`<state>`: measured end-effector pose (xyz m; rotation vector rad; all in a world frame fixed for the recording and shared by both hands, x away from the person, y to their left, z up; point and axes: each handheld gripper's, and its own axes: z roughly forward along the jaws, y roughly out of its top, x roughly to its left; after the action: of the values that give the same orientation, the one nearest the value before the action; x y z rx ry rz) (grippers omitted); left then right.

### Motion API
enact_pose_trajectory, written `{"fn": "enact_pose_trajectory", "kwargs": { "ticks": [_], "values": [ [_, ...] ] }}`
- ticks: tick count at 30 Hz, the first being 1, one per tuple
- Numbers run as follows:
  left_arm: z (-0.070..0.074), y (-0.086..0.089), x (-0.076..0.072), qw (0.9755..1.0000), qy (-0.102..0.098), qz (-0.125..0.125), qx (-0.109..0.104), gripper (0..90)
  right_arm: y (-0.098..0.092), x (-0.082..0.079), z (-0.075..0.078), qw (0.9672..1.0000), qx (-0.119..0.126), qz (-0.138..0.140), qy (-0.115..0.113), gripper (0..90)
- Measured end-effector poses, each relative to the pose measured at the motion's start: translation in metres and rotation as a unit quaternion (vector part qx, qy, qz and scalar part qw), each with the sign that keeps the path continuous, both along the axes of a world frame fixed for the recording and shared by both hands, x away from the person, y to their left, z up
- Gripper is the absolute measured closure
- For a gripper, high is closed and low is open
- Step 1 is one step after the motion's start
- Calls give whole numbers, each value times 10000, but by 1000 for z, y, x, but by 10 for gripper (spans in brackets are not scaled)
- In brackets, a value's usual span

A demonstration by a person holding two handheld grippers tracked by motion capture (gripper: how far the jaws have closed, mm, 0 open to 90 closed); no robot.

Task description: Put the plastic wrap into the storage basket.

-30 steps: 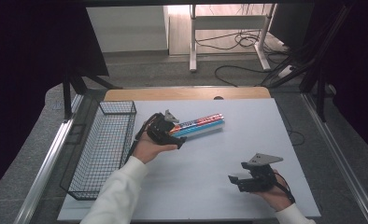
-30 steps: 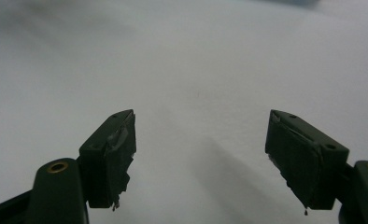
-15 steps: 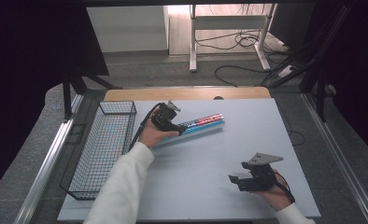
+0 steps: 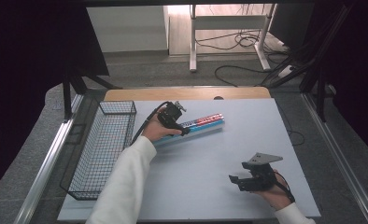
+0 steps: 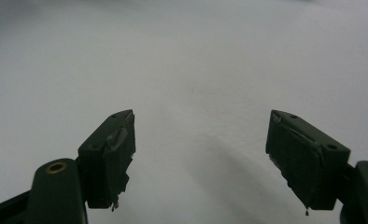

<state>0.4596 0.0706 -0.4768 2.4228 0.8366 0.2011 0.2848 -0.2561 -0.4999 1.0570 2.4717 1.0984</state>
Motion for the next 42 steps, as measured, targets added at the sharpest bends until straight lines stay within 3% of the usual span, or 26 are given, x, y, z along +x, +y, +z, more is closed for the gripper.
{"fn": "enact_pose_trajectory", "kwargs": {
  "ticks": [7,8,15,20,23,30,36,38,42],
  "values": [
    [-7,-7,11,9993,229,-241,145,162,-1,1,-1,10000,-30,-24,26,242],
    [-11,-10,13,9985,348,-349,218,164,0,1,-1,10000,-48,-20,15,242],
    [-28,-19,19,9954,527,-497,634,227,0,2,-3,9999,-106,-24,25,241],
    [-28,-21,22,9941,598,-531,727,265,0,2,-3,9999,-129,-31,26,241],
    [-24,-27,22,9913,592,-636,988,274,0,3,-4,9999,-152,-42,32,241],
    [-23,-24,23,9918,700,-592,894,290,-1,3,-4,9999,-151,-74,13,241],
    [-9,-19,21,9918,754,-418,943,295,-1,3,-3,9999,-123,-102,1,240],
    [-3,-14,20,9923,828,-329,857,297,-1,3,-3,9999,-130,-101,-8,241],
    [5,-8,17,9935,758,-222,825,298,0,2,-2,9999,-137,-83,-27,240]
  ]
}}
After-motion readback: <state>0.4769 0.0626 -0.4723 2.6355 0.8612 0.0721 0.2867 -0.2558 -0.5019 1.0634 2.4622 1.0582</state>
